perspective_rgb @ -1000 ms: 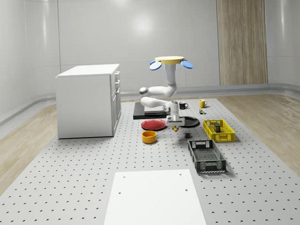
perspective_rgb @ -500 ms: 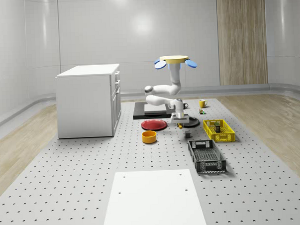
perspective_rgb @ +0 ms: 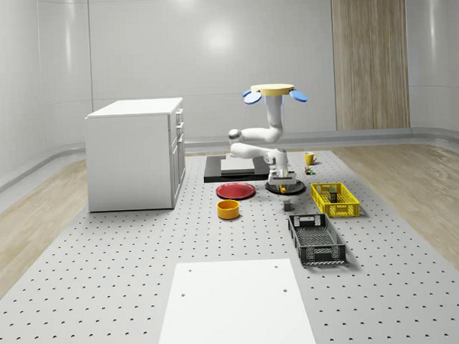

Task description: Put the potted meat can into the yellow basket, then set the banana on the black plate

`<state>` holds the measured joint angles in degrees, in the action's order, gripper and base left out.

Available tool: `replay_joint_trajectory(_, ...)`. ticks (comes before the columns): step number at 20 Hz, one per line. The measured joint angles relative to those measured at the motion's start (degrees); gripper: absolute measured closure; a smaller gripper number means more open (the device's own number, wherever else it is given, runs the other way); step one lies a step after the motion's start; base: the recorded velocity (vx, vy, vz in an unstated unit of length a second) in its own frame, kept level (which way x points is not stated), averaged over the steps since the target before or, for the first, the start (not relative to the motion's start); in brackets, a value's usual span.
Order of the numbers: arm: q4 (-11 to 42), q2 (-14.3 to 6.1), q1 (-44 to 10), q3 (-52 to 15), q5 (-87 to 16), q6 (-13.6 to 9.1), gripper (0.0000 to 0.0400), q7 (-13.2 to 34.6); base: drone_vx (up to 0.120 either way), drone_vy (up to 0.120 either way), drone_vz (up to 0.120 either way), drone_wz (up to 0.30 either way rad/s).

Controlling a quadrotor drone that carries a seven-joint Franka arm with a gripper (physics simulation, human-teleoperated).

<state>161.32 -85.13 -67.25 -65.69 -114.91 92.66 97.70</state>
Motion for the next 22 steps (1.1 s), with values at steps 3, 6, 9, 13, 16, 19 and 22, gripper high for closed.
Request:
replay_joint_trajectory(3,0.0,-0.05,-0.02,-0.01,0.02,0.04,0.02,0.02,-0.12,0.12,0.0,0.0)
replay_joint_trajectory(6,-0.01,-0.09,-0.04,-0.02,0.04,0.08,0.02,0.04,-0.12,0.12,0.0,0.0)
replay_joint_trajectory(9,-0.01,-0.13,-0.06,-0.03,0.06,0.12,0.02,0.06,-0.12,0.12,0.0,0.0)
replay_joint_trajectory(13,-0.01,-0.18,-0.09,-0.04,0.09,0.17,0.02,0.08,-0.12,0.05,0.0,0.0)
replay_joint_trajectory(16,-0.02,-0.22,-0.11,-0.04,0.1,0.21,0.02,0.09,-0.12,0.0,-0.04,0.0)
replay_joint_trajectory(19,-0.02,-0.26,-0.12,-0.05,0.12,0.24,0.02,0.11,-0.12,0.0,-0.12,0.0)
replay_joint_trajectory(22,-0.02,-0.29,-0.14,-0.05,0.14,0.28,0.02,0.12,-0.12,0.0,-0.067,0.0)
